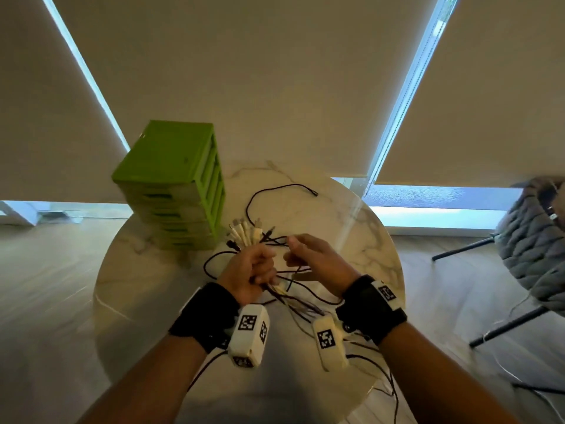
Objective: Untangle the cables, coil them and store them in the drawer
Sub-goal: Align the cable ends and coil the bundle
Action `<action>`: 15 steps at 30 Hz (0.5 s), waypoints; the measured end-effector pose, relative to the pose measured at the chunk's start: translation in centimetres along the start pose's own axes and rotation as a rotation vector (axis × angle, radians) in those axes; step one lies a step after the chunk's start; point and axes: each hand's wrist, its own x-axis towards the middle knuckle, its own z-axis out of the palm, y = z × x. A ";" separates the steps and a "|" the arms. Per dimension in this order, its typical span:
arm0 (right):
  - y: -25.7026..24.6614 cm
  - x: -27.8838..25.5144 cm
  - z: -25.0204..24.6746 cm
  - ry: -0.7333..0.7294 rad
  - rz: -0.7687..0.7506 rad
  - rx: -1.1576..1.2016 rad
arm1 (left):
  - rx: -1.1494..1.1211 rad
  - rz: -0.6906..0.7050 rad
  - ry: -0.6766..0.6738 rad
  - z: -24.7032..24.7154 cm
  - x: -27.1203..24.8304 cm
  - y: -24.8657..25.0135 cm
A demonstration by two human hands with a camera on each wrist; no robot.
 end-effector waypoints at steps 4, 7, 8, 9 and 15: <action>-2.3 2.5 3.1 0.000 -0.161 0.052 | 0.235 -0.089 -0.083 -1.0 -1.7 0.0; -3.8 4.2 5.6 -0.047 -0.235 -0.108 | 0.269 -0.156 -0.090 -2.4 -2.3 0.4; -4.3 4.6 6.3 -0.068 -0.252 -0.166 | 0.287 -0.169 -0.086 -3.2 -2.5 0.6; -4.4 4.9 7.0 -0.095 -0.257 -0.216 | 0.307 -0.180 -0.094 -4.1 -2.7 0.7; -3.0 5.4 11.9 -0.130 -0.209 -0.242 | 0.387 -0.285 -0.176 -9.1 -4.5 0.6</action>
